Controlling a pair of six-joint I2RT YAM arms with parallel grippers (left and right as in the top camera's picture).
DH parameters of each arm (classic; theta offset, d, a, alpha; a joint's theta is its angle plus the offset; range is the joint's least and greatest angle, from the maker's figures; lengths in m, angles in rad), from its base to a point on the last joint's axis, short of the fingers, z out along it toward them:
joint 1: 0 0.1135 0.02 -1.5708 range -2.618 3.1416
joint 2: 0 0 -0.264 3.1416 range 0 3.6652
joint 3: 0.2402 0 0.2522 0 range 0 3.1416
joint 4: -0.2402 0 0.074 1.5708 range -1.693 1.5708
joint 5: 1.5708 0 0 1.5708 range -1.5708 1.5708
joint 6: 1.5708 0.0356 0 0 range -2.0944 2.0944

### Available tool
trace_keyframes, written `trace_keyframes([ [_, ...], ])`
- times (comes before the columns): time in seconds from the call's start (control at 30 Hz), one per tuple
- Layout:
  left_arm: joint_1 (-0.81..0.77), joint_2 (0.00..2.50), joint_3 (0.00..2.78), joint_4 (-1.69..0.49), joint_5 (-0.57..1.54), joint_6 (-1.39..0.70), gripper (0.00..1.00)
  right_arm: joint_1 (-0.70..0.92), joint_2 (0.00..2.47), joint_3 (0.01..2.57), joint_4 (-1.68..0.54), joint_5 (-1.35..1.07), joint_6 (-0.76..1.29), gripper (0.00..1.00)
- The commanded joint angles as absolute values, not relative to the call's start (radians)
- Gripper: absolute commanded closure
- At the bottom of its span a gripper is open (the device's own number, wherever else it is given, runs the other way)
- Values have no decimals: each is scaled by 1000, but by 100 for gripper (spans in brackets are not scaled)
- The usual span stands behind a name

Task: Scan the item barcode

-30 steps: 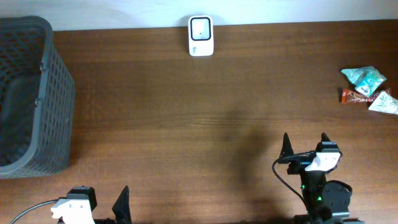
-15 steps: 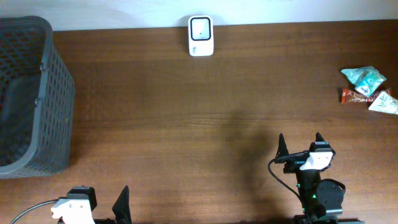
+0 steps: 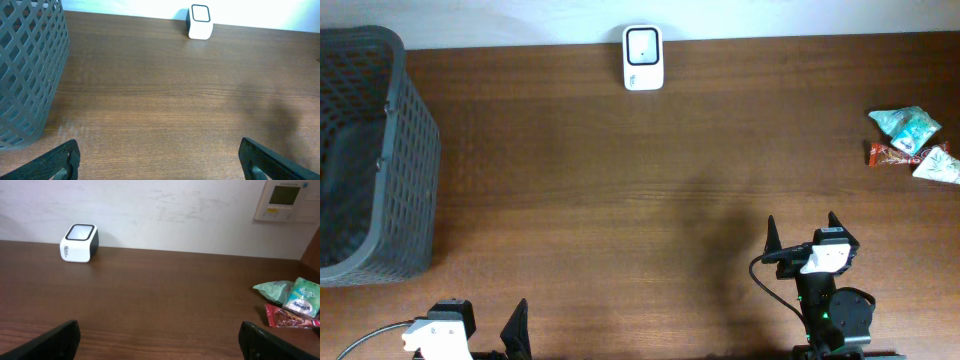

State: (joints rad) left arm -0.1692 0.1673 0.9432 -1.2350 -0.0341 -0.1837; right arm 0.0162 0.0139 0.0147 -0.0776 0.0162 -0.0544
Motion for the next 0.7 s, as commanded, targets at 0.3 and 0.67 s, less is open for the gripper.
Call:
trace_keyframes([
  [0.3, -167, 162, 941, -1233, -41, -187, 1, 13, 3, 6, -83, 4, 9, 1],
  [0.67, -167, 162, 941, -1233, -41, -187, 1, 13, 3, 6, -81, 4, 15, 1],
])
